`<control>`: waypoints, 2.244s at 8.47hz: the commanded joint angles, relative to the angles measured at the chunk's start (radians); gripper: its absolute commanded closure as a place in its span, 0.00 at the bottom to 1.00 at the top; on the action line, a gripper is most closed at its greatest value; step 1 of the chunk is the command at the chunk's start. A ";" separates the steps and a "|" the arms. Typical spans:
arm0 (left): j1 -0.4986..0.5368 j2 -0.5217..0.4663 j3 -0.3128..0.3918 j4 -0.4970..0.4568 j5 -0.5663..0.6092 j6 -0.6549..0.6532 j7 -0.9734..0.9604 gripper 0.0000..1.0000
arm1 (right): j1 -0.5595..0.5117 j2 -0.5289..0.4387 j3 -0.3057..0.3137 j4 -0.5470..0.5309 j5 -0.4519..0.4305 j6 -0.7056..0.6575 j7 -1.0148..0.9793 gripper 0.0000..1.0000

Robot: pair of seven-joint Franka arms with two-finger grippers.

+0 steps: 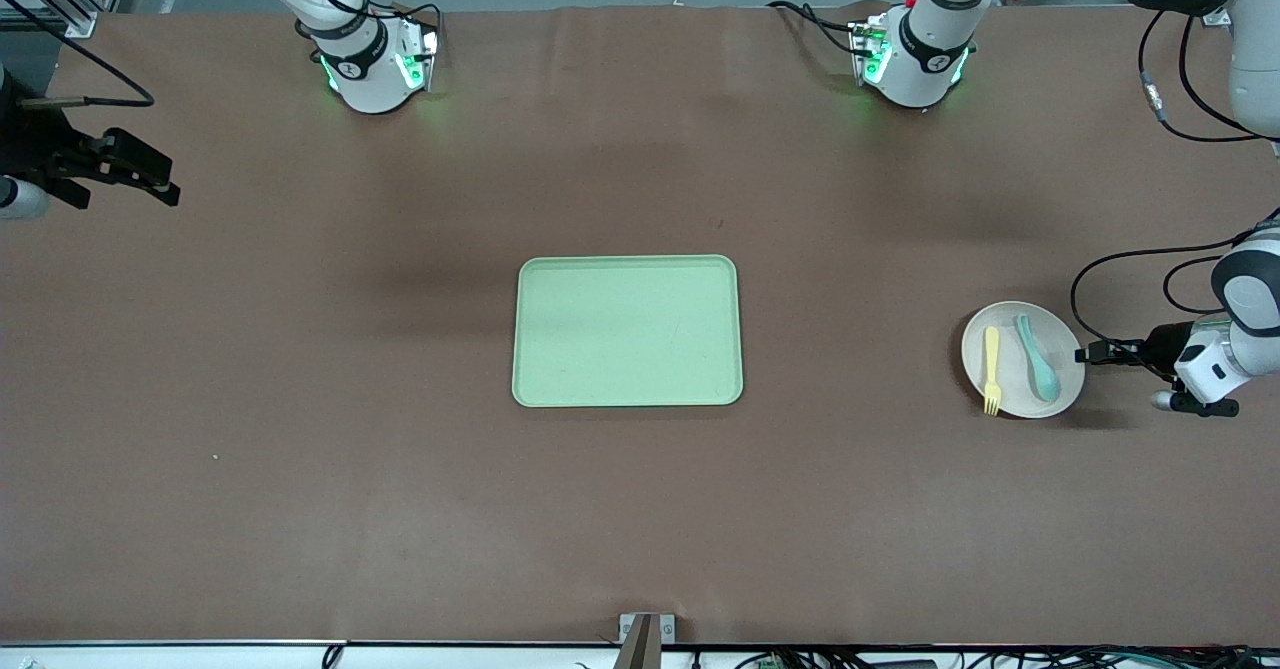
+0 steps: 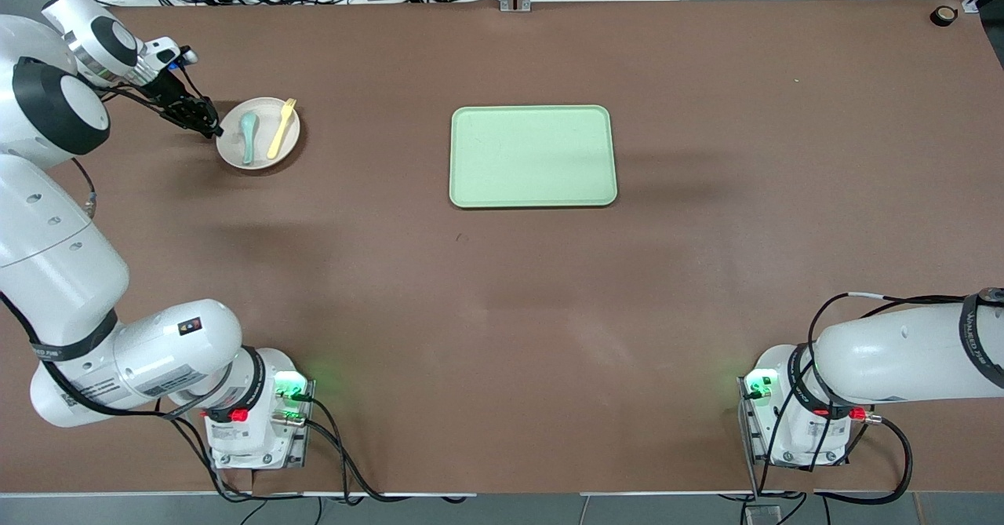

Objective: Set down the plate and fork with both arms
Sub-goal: 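Reach the left gripper to the white plate rim and grasp it, then carry the plate toward the tray while the right gripper approaches the tray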

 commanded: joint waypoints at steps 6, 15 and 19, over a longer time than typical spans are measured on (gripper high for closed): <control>0.004 0.003 -0.022 -0.002 -0.036 -0.003 0.019 0.92 | 0.010 -0.009 -0.001 -0.016 -0.008 0.011 0.028 0.00; -0.098 -0.127 -0.160 0.038 -0.005 -0.124 -0.094 1.00 | 0.246 0.026 0.002 -0.200 0.103 0.256 0.273 0.00; -0.290 -0.144 -0.258 0.040 -0.017 -0.109 -0.514 1.00 | 0.394 0.112 0.001 -0.260 0.130 0.392 0.382 0.01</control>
